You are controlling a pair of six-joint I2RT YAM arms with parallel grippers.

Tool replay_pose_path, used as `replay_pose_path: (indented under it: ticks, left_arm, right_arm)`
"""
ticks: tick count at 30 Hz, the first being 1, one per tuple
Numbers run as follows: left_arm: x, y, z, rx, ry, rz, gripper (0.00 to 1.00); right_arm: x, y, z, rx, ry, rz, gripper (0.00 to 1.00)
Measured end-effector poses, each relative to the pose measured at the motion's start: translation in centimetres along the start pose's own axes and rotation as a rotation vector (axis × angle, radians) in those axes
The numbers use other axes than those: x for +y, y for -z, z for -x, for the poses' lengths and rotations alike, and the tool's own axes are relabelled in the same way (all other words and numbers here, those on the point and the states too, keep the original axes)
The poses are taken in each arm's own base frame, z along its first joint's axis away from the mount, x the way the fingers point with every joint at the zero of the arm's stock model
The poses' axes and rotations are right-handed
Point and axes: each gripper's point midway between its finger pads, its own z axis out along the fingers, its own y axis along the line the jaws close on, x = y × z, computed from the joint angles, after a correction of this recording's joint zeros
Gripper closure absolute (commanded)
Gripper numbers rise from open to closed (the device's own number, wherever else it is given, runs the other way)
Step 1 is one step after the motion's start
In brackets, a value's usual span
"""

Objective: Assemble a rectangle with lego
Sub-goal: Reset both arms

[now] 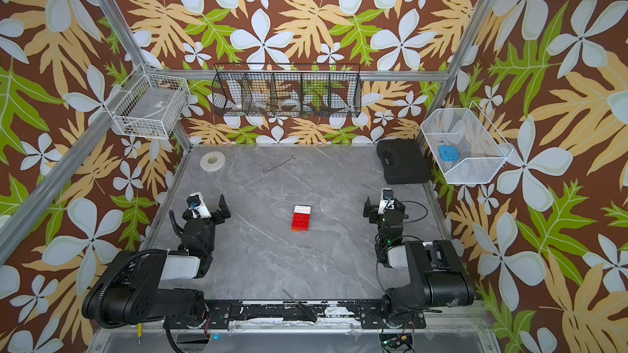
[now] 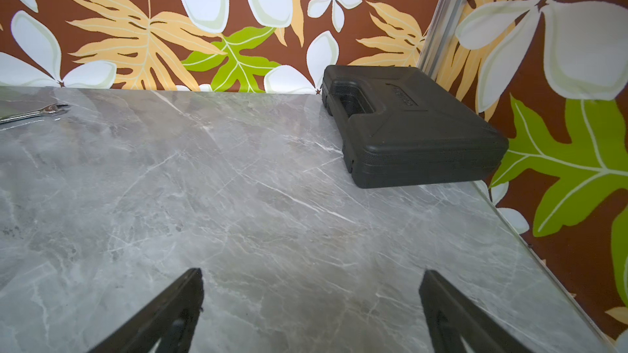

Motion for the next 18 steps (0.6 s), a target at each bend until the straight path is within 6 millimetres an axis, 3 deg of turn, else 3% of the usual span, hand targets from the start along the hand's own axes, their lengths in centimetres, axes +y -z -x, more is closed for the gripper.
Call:
replay_pose_path:
  ticks: [18]
  left_arm:
    - [0.08, -0.01, -0.05, 0.001, -0.001, 0.005, 0.0]
  right_arm:
    - [0.25, 0.02, 0.04, -0.002, 0.0, 0.012, 0.01]
